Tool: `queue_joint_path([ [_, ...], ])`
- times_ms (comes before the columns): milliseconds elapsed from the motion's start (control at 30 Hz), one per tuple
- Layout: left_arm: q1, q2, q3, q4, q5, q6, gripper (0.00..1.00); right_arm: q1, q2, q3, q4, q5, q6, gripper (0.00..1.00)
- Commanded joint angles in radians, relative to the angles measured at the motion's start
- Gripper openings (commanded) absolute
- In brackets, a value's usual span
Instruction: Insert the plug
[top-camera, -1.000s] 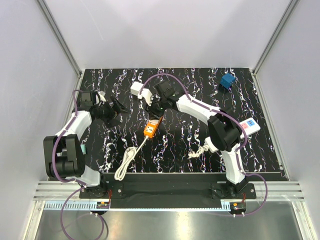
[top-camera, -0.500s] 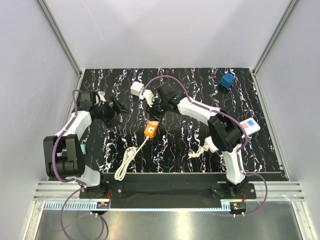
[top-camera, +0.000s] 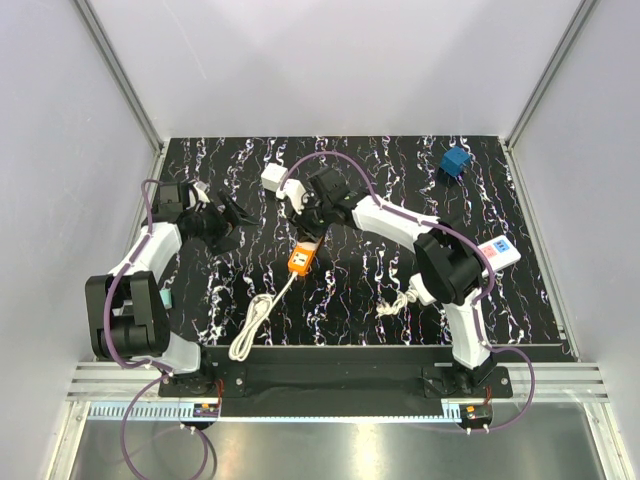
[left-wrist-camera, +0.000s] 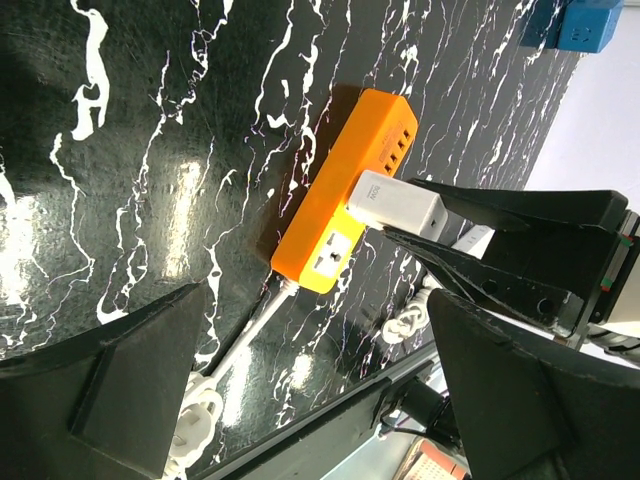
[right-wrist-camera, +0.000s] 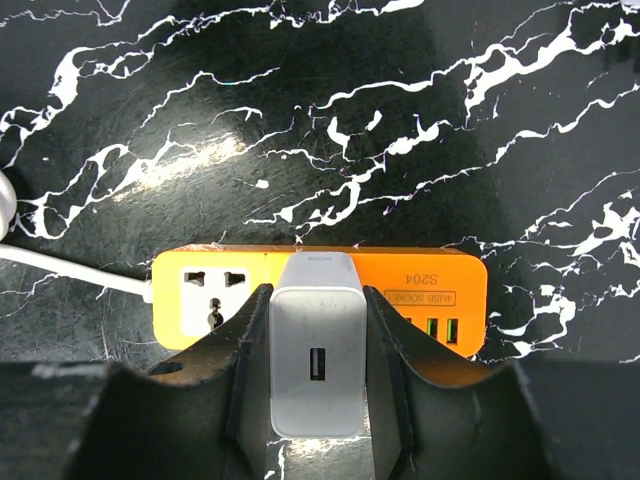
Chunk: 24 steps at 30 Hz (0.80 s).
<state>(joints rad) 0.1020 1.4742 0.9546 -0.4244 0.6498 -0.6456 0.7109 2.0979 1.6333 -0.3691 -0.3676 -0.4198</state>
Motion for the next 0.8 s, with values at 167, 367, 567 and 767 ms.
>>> queue_joint_path([
  [167,0.019,-0.038,0.0,0.015,-0.033,-0.002,0.99,0.007,0.082,-0.016,-0.09,0.11,0.016,0.0],
  [367,0.024,-0.037,-0.002,0.016,-0.036,-0.005,0.99,0.007,0.108,-0.055,-0.064,0.098,0.047,0.0],
  [567,0.025,-0.041,-0.004,0.013,-0.044,-0.005,0.99,0.009,0.05,-0.184,0.071,0.093,0.107,0.0],
  [767,0.025,-0.045,-0.005,0.012,-0.056,-0.002,0.99,0.01,0.034,-0.213,0.104,0.12,0.127,0.0],
])
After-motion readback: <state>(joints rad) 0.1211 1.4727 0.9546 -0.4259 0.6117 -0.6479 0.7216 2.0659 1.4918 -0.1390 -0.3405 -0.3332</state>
